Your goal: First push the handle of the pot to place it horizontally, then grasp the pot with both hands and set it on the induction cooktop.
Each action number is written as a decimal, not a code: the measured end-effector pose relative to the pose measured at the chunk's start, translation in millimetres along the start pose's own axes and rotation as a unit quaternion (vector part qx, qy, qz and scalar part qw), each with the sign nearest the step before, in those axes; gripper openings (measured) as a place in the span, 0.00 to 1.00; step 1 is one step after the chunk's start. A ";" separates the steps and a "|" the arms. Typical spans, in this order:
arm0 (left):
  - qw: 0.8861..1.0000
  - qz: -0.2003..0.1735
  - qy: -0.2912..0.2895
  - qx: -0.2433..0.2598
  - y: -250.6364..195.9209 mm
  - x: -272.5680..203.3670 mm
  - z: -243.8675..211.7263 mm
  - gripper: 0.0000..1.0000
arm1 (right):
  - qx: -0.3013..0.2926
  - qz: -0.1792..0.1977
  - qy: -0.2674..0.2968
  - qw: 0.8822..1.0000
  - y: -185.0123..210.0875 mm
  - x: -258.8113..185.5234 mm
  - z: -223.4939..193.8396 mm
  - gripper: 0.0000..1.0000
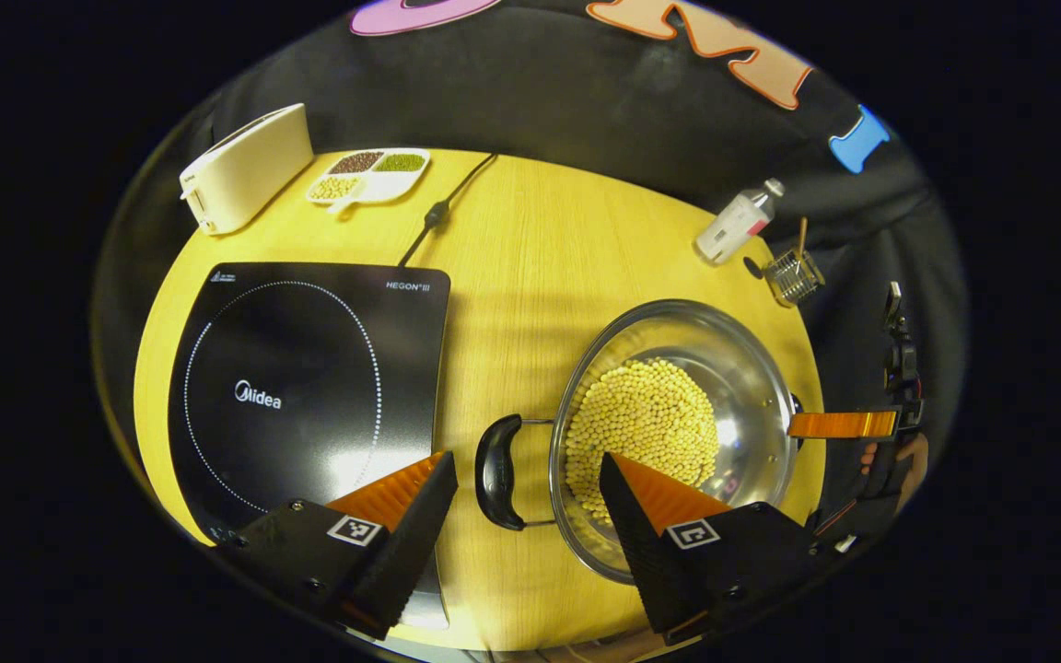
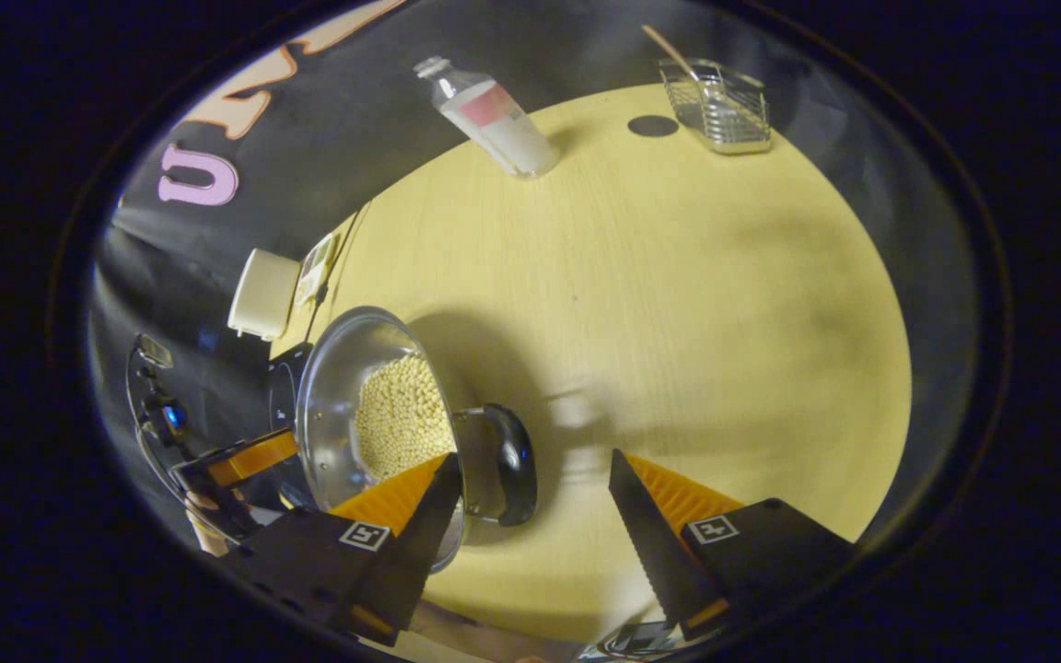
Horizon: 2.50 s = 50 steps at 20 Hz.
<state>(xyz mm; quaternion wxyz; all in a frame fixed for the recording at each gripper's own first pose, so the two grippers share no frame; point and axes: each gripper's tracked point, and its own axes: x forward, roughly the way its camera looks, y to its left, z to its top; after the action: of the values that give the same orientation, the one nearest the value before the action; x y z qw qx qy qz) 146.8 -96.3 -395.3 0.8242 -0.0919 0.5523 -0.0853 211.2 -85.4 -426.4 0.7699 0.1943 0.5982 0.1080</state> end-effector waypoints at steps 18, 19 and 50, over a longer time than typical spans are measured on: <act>0.993 0.008 0.113 -0.035 11.2 46.0 -18.6 0.64 | -0.003 0.083 0.098 0.992 32.2 53.9 -16.7 0.48; 0.993 0.009 0.112 -0.036 11.6 45.4 -18.8 0.61 | -0.008 0.081 0.096 0.992 31.9 54.3 -15.4 0.48; 0.993 -0.051 0.103 0.008 108.0 -122.3 -71.0 0.58 | -0.008 0.069 0.035 0.997 68.0 -2.0 -69.4 0.44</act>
<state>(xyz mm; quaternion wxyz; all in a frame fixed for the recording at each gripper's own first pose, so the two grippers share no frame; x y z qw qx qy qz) 39.3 33.9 -339.0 0.7580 -0.1040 0.6282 -0.1410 148.3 -13.1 -410.0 0.7408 0.2248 0.6090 0.1728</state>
